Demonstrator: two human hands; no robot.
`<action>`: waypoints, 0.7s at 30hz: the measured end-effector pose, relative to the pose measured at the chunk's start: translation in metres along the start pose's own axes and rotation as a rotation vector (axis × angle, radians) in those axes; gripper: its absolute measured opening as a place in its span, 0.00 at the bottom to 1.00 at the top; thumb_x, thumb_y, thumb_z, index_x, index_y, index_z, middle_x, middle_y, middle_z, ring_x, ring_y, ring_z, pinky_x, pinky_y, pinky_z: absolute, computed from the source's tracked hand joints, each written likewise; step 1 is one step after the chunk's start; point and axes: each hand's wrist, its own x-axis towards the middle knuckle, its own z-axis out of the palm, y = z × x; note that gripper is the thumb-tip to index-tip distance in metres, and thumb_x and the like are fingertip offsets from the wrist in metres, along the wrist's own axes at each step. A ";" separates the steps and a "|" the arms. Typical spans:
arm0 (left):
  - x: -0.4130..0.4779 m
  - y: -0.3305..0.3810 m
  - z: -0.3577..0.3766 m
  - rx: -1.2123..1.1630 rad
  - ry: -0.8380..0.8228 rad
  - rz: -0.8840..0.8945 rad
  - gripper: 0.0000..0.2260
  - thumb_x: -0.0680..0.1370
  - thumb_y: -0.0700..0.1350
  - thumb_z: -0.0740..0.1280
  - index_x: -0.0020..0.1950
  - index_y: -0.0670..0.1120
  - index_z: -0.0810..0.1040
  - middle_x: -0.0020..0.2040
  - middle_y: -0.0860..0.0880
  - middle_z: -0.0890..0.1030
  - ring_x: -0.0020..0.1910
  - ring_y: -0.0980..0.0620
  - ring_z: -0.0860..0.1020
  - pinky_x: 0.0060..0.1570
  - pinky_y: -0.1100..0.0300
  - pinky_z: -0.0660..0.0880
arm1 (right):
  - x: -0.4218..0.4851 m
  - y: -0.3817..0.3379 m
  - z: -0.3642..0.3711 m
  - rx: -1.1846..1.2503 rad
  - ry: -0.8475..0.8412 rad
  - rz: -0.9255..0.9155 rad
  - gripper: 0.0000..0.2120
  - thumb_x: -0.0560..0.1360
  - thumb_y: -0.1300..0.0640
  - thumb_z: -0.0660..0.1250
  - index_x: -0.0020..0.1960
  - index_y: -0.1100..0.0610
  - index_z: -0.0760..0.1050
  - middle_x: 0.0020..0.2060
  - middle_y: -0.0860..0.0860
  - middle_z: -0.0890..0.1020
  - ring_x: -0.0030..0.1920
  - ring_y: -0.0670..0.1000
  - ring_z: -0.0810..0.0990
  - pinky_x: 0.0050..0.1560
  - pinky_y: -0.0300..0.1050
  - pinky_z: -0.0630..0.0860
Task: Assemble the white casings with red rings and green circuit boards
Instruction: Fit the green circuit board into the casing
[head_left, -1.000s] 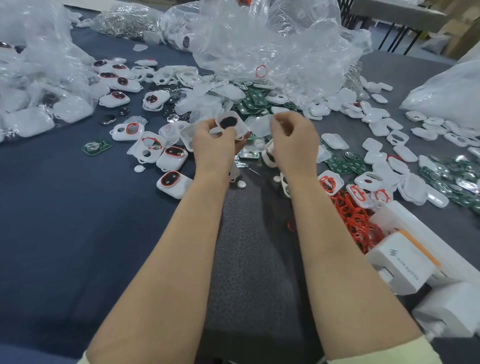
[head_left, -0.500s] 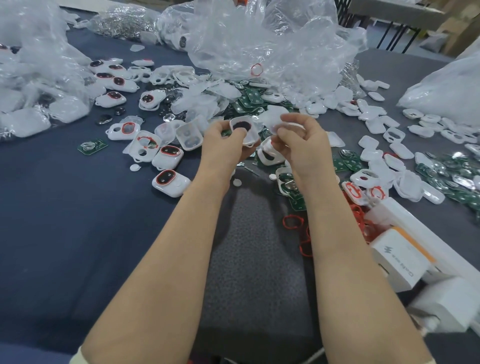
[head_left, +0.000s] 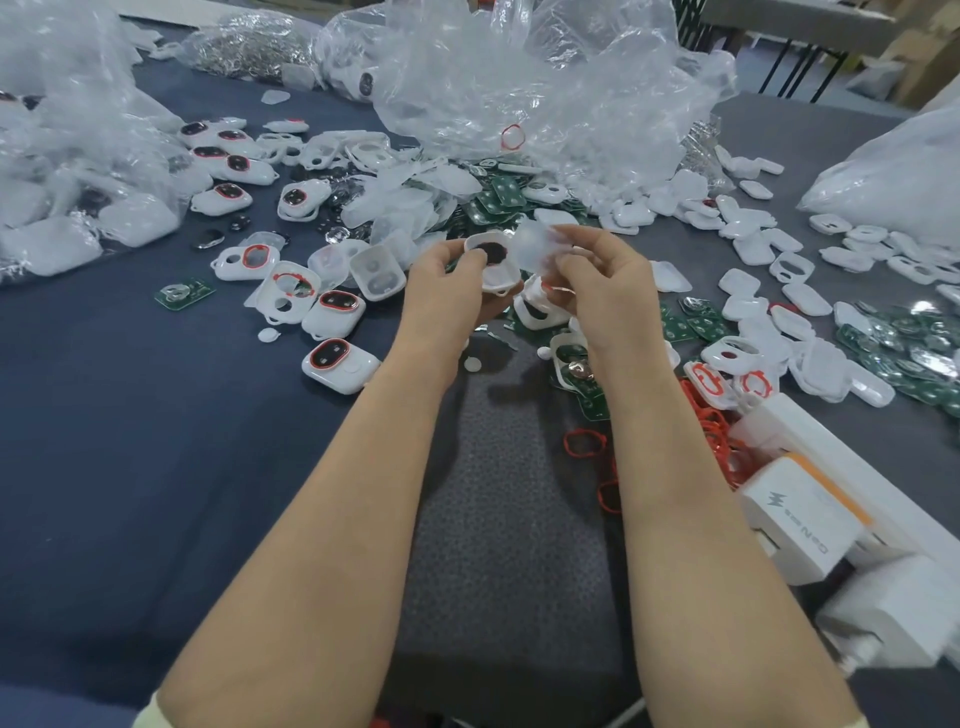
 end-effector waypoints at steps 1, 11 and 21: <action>0.000 0.000 0.000 -0.012 0.004 0.000 0.07 0.81 0.38 0.58 0.49 0.44 0.76 0.52 0.40 0.80 0.45 0.46 0.82 0.42 0.59 0.81 | 0.000 0.000 0.000 -0.011 -0.003 -0.015 0.13 0.77 0.65 0.62 0.48 0.49 0.78 0.38 0.47 0.80 0.36 0.43 0.79 0.40 0.38 0.79; 0.001 0.000 0.000 0.085 -0.091 -0.125 0.17 0.84 0.51 0.53 0.54 0.43 0.78 0.52 0.38 0.83 0.46 0.43 0.83 0.36 0.60 0.80 | -0.005 -0.006 -0.002 -0.269 -0.070 -0.255 0.12 0.77 0.65 0.61 0.44 0.49 0.75 0.38 0.45 0.79 0.39 0.43 0.76 0.41 0.32 0.72; -0.005 -0.001 0.001 0.206 -0.209 -0.077 0.13 0.83 0.49 0.56 0.50 0.46 0.78 0.42 0.44 0.83 0.34 0.53 0.83 0.34 0.60 0.79 | -0.006 -0.003 0.004 -0.572 -0.056 -0.341 0.09 0.75 0.65 0.62 0.49 0.57 0.81 0.46 0.53 0.81 0.47 0.49 0.77 0.49 0.39 0.72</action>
